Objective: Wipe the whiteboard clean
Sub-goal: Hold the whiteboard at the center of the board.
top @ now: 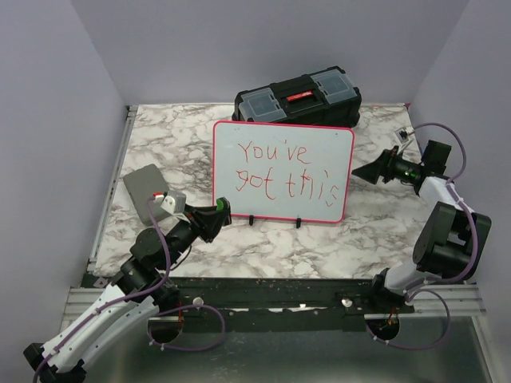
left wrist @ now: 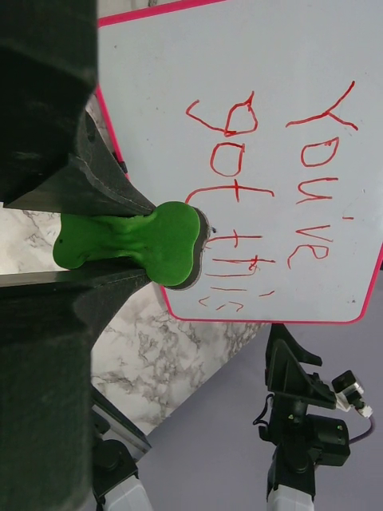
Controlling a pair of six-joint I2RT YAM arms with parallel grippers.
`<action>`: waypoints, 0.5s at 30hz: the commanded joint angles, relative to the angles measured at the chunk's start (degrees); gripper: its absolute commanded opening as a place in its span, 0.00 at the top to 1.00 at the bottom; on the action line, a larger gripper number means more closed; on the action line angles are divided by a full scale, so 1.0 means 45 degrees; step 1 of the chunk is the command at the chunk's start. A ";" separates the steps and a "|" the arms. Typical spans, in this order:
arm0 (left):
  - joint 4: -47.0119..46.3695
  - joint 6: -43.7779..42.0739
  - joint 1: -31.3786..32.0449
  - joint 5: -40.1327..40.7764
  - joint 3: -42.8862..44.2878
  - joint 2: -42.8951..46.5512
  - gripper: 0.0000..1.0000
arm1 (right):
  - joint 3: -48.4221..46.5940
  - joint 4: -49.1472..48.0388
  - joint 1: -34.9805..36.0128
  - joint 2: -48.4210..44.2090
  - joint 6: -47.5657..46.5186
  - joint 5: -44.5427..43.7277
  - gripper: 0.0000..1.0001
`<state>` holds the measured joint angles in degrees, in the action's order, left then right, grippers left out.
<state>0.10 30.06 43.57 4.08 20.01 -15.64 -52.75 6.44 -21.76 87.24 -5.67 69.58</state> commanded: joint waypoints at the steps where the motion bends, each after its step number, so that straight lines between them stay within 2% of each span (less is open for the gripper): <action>1: -0.0041 0.0057 -0.0059 0.0071 -0.0021 -0.0006 1.00 | -0.0493 -0.0277 0.0030 0.0514 0.0020 0.0212 0.09; 6: -0.0157 0.0192 -0.0054 0.0007 -0.0077 -0.0060 1.00 | -0.0486 0.0013 0.0629 0.0784 -0.0399 0.0965 0.13; 10: -0.0217 0.0214 -0.0054 -0.0031 0.0005 -0.0148 1.00 | -0.0814 0.0258 0.1695 0.1081 -0.0610 0.0667 0.16; 15: -0.0041 0.0251 -0.0054 -0.0153 0.0195 -0.0155 1.00 | -0.1512 0.0279 0.2139 0.1925 -0.0230 0.0385 0.33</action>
<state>0.05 30.70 43.57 4.03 20.01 -16.25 -56.60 6.90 -12.53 93.06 -7.09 71.09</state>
